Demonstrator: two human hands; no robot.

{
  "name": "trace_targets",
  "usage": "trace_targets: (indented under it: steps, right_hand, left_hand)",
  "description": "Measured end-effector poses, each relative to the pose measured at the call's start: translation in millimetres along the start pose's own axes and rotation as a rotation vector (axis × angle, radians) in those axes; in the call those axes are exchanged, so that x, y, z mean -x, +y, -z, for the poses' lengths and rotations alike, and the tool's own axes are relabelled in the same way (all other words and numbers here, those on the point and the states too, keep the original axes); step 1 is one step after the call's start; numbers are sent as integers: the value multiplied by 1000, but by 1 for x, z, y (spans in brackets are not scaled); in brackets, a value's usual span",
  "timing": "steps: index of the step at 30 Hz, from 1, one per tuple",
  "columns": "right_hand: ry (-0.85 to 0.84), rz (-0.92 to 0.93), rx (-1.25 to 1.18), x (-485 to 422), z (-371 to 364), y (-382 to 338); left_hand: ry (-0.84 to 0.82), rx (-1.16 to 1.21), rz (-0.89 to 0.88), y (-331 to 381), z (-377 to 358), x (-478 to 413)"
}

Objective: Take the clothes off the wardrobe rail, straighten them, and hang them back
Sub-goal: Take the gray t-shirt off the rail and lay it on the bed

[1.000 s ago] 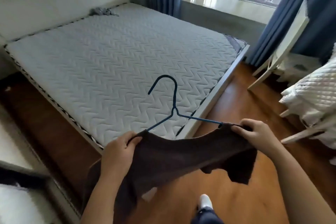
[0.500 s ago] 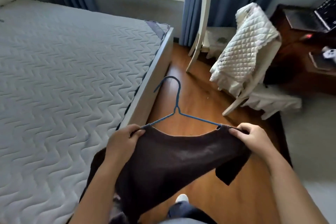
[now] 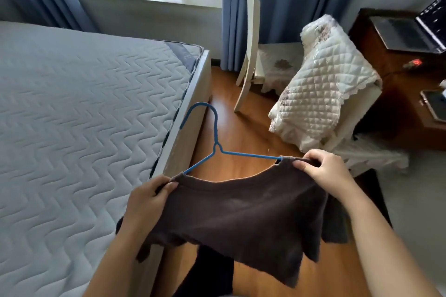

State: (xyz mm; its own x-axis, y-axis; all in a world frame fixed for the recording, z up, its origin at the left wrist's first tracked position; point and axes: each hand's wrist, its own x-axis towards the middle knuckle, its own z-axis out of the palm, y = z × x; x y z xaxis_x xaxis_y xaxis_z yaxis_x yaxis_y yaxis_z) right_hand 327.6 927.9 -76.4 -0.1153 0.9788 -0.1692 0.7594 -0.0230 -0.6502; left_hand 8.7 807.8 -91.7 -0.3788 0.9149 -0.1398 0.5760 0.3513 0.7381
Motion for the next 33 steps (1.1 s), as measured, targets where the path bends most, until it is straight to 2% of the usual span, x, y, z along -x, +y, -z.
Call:
trace_targets:
  steps: [9, 17, 26, 33]
  right_hand:
    - [-25, 105, 76, -220, -11, -96]
    - [-25, 245, 120, -410, -17, -136]
    - [-230, 469, 173, -654, -12, -187]
    - [-363, 640, 167, -786, -27, -250]
  left_hand:
    - [138, 26, 55, 20, 35, -213]
    - [229, 2, 83, 49, 32, -367]
    - [451, 104, 312, 106, -2, -519]
    - [574, 120, 410, 138, 2, -599]
